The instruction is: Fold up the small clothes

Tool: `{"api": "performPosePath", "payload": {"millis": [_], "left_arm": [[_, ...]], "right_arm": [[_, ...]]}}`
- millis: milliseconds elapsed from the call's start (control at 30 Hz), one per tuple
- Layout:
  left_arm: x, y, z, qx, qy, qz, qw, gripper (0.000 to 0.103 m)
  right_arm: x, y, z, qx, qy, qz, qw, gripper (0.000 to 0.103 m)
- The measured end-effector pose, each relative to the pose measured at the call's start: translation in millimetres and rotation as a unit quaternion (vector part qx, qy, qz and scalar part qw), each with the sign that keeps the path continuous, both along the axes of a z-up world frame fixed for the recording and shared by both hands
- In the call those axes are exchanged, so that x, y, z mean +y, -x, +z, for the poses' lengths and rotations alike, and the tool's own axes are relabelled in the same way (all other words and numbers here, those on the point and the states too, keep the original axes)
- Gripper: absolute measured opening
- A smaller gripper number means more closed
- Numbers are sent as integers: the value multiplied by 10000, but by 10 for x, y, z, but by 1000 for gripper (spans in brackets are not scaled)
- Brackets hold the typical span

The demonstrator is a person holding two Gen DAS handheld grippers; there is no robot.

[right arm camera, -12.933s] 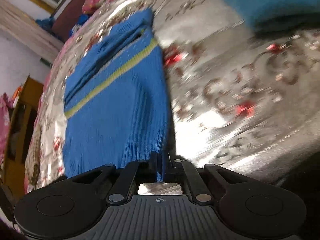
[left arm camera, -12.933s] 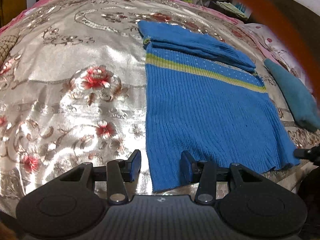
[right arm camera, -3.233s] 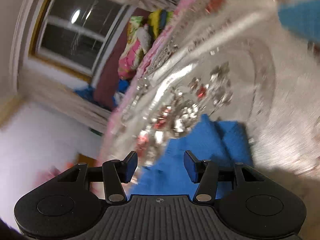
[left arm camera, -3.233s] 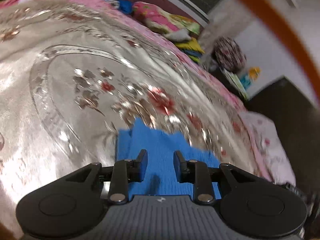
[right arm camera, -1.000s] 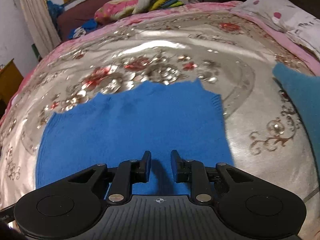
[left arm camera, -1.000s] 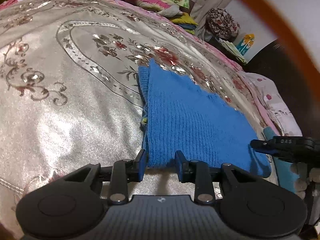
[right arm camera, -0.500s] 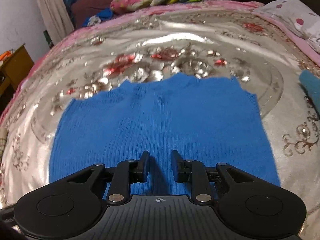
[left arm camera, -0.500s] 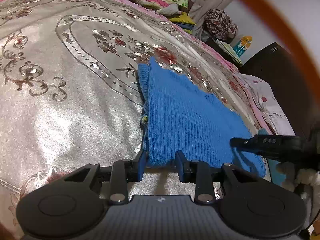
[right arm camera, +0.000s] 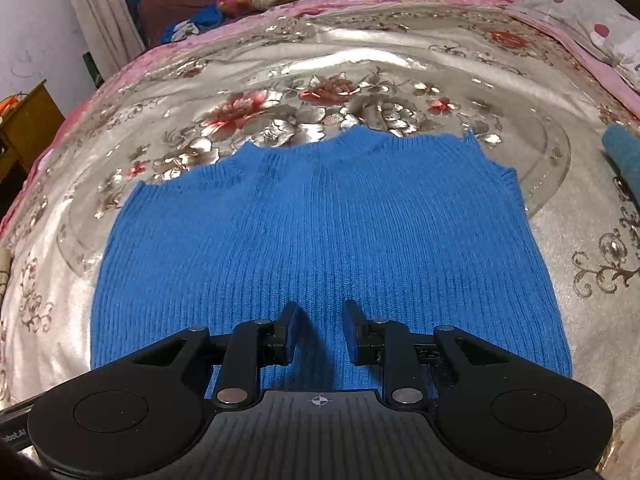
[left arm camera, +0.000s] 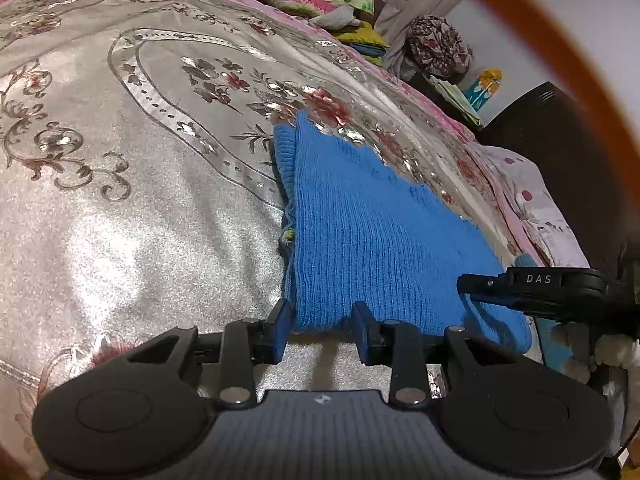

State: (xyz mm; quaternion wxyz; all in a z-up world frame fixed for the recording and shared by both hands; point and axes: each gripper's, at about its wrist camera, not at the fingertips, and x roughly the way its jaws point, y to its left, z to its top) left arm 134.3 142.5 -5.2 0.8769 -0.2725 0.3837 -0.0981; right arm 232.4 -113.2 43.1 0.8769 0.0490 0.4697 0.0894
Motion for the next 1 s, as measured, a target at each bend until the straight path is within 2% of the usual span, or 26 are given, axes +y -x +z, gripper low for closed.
{"api": "performPosePath", "payload": {"millis": [467, 667, 767, 1000], "left_arm": [[1, 9, -12, 29, 23, -9, 10000, 38], [-21, 24, -11, 22, 6, -34, 10000, 39], [-2, 33, -26, 26, 88, -15, 10000, 39], [-4, 58, -63, 45, 210, -89, 9997, 40]], "right_arm": [[153, -45, 119, 5, -174, 125, 9998, 27], [692, -124, 312, -128, -286, 733, 9968, 27], [1039, -197, 356, -126, -290, 1052, 9939, 33], [1750, -418, 206, 57, 171, 1468, 9890, 36]]}}
